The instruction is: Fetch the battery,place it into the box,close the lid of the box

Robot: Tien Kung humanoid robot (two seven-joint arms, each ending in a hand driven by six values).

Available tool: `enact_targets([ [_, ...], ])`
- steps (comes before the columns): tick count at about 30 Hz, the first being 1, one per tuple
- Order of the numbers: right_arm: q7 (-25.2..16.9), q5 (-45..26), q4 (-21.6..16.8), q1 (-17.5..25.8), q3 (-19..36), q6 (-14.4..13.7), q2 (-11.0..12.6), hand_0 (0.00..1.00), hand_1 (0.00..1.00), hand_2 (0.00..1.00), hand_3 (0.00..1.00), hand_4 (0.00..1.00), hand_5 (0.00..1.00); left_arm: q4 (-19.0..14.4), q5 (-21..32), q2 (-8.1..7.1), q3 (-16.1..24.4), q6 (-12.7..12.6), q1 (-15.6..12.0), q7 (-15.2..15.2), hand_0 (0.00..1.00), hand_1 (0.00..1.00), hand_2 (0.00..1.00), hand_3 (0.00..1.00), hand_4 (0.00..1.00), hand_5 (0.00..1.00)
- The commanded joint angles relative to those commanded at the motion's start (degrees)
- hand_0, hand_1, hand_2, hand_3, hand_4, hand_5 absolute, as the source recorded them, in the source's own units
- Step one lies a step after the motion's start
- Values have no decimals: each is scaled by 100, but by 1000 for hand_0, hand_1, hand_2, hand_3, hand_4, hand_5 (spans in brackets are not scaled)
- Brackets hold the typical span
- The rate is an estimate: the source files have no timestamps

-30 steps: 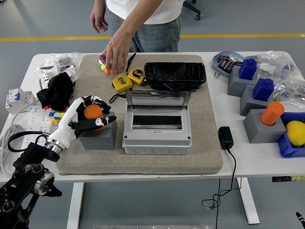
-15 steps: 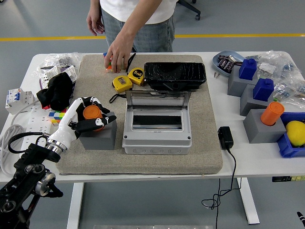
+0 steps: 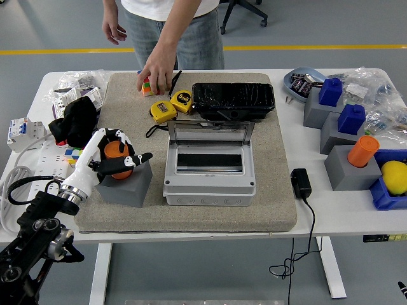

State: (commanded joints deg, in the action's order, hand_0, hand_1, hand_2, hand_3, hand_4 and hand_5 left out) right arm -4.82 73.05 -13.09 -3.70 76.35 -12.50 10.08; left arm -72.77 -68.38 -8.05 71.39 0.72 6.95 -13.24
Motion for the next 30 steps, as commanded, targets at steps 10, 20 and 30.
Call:
enact_targets([
  [10,2,43,-9,-12,82,-1,9,985,941,875,874,998,998,14,5,2,-16,-121,20,-55,16,6,67,58,998,2],
  [20,7,64,-11,-17,129,1,11,985,941,874,874,998,998,63,365,-4,-24,-546,132,-289,2,2,45,37,998,2],
  [30,6,61,-12,-28,134,0,7,984,941,875,874,998,998,-3,368,-38,-15,-598,334,-304,2,2,44,37,998,2],
])
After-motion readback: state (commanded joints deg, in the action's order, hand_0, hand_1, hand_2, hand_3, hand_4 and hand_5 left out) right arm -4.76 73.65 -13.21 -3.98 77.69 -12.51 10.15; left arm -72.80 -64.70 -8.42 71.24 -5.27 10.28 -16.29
